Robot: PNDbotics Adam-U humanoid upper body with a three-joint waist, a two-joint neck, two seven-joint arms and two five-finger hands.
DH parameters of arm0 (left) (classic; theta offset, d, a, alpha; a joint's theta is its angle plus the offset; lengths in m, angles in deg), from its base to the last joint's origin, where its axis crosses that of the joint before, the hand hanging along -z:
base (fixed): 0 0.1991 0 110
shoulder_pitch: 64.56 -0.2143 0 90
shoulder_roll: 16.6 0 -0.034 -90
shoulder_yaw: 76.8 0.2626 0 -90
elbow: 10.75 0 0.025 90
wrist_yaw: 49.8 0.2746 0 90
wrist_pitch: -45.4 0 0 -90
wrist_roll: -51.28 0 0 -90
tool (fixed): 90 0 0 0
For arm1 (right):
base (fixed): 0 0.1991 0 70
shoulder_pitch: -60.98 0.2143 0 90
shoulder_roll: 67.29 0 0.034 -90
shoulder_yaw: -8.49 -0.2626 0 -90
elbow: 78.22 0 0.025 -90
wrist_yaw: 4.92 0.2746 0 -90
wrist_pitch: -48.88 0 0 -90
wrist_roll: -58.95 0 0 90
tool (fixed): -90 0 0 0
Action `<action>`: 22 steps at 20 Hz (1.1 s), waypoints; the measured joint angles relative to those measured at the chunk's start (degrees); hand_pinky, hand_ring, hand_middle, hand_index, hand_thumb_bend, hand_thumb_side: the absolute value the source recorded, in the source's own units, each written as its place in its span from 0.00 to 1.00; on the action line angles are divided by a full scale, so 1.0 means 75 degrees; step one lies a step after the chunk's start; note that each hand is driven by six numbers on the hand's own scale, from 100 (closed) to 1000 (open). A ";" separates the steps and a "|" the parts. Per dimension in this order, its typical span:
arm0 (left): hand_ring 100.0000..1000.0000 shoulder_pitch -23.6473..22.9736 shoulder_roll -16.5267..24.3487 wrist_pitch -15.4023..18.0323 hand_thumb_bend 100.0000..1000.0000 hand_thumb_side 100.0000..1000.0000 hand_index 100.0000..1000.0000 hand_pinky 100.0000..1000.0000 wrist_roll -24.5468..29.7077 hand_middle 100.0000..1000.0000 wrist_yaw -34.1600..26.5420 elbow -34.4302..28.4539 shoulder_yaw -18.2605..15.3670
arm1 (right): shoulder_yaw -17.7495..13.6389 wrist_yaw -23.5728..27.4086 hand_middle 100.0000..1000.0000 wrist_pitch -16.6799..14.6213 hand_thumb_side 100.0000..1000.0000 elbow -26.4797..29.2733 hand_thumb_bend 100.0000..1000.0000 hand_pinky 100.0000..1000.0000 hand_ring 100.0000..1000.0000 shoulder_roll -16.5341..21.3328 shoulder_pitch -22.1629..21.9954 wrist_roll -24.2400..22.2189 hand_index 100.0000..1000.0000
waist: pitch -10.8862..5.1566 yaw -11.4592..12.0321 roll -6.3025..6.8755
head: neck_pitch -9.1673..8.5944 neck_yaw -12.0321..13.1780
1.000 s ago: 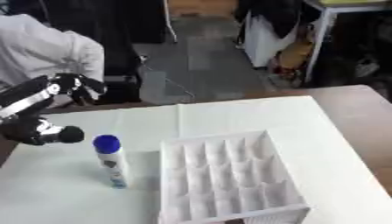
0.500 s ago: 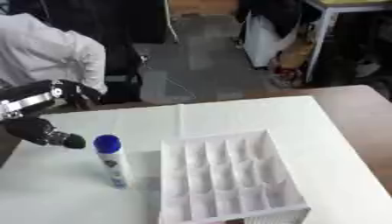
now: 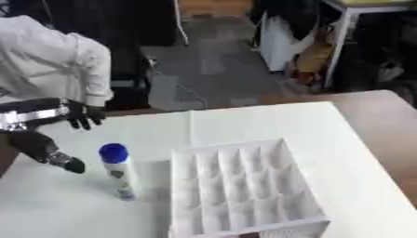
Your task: Pick up objects on the table and place them in the box.
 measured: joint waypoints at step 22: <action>0.65 0.0472 -0.0976 0.0137 1.00 0.47 0.93 0.66 0.0523 0.77 0.0587 0.1055 0.0341 | 0.0047 0.0130 0.35 -0.0009 0.67 0.0000 0.03 0.29 0.40 -0.0004 0.0071 -0.0117 0.49 | 0.0048 -0.0088 -0.0007 | -0.0007 0.0137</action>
